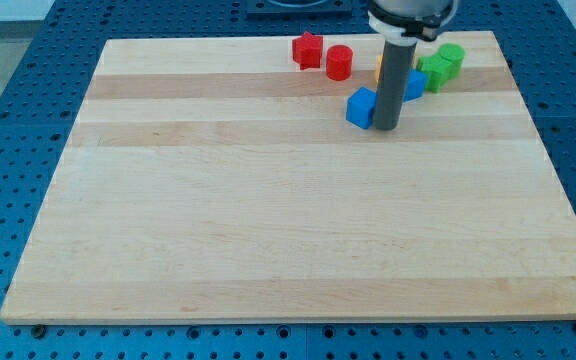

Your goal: Place the arm below the blue cube

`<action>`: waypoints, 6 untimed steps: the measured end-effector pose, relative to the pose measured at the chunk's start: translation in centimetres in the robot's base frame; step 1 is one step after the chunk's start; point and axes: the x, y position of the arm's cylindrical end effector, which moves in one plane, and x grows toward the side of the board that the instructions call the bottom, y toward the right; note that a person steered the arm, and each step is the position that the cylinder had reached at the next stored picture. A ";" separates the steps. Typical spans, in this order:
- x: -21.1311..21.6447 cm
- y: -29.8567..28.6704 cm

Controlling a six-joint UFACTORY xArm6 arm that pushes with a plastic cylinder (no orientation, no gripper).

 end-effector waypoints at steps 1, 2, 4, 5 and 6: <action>-1.5 0.0; -0.9 0.0; 7.9 -2.7; 7.4 -4.2; 2.0 -4.2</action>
